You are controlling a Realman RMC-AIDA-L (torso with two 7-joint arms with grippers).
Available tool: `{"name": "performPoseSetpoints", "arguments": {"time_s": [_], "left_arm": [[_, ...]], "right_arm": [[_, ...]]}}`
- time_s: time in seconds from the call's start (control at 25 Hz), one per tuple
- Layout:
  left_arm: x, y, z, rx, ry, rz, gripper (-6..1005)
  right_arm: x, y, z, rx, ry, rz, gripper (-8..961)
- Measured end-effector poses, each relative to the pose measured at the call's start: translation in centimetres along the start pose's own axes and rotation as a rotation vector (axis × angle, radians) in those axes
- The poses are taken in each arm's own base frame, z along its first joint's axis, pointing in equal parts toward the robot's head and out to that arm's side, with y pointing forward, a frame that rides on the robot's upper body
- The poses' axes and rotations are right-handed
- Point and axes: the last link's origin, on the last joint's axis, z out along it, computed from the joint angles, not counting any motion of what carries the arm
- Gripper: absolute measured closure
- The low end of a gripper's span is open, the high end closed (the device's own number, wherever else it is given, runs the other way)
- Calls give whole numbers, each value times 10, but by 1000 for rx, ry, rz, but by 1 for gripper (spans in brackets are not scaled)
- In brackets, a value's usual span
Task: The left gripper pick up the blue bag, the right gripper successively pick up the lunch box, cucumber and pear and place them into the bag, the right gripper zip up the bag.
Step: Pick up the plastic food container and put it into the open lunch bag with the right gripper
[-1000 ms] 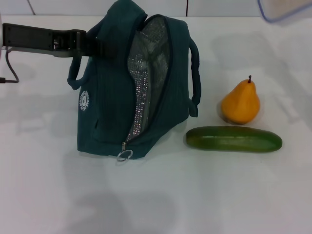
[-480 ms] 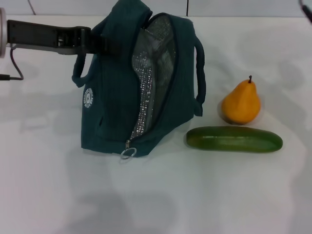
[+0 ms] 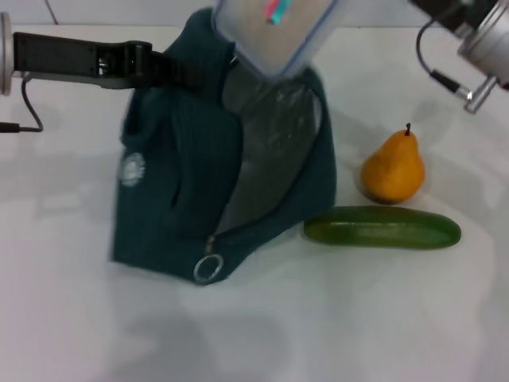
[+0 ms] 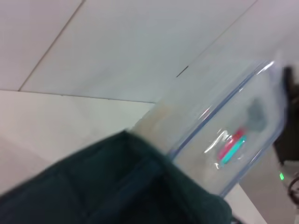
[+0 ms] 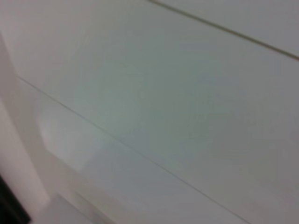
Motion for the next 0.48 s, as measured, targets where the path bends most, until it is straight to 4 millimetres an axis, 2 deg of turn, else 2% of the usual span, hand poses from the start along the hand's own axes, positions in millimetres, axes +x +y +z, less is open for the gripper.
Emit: {"name": "performPoseSetpoints", "arguments": {"time_s": [0.24, 0.48], "left_arm": [[-2, -1, 1, -11, 1, -7, 954], [-3, -1, 1, -18, 8, -13, 954]], "right_arm": [[19, -2, 1, 24, 83, -4, 793], [40, -10, -8, 78, 134, 1, 787]]}}
